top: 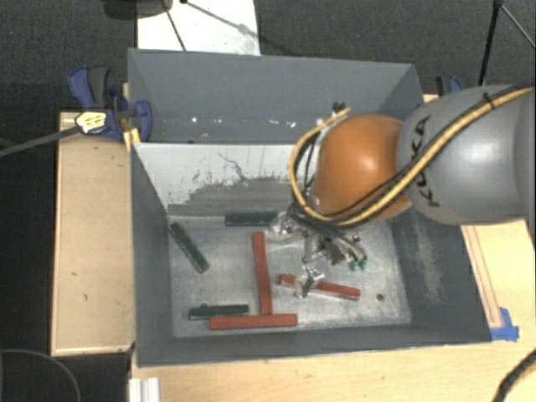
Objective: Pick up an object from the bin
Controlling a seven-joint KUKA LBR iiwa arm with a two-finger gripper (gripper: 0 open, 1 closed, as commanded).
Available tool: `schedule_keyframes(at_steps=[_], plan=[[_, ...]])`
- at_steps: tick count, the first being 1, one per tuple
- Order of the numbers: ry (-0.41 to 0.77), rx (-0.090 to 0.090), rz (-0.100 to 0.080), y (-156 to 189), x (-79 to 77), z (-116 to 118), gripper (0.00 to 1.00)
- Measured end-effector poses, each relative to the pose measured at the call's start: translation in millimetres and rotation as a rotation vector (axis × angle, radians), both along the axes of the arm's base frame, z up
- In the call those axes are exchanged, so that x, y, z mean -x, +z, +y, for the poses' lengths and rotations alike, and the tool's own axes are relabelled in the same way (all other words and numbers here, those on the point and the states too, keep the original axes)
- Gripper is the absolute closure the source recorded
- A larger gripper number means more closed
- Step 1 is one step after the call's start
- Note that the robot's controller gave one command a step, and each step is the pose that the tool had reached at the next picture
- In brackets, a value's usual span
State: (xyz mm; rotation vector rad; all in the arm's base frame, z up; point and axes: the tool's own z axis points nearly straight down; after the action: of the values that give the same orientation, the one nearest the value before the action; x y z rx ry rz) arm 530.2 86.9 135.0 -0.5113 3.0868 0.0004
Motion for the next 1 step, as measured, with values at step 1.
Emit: schedule_keyframes(at_steps=[1], plan=[[0.128, 0.002, 0.008, -57.3, -13.9, -56.3, 1.0]])
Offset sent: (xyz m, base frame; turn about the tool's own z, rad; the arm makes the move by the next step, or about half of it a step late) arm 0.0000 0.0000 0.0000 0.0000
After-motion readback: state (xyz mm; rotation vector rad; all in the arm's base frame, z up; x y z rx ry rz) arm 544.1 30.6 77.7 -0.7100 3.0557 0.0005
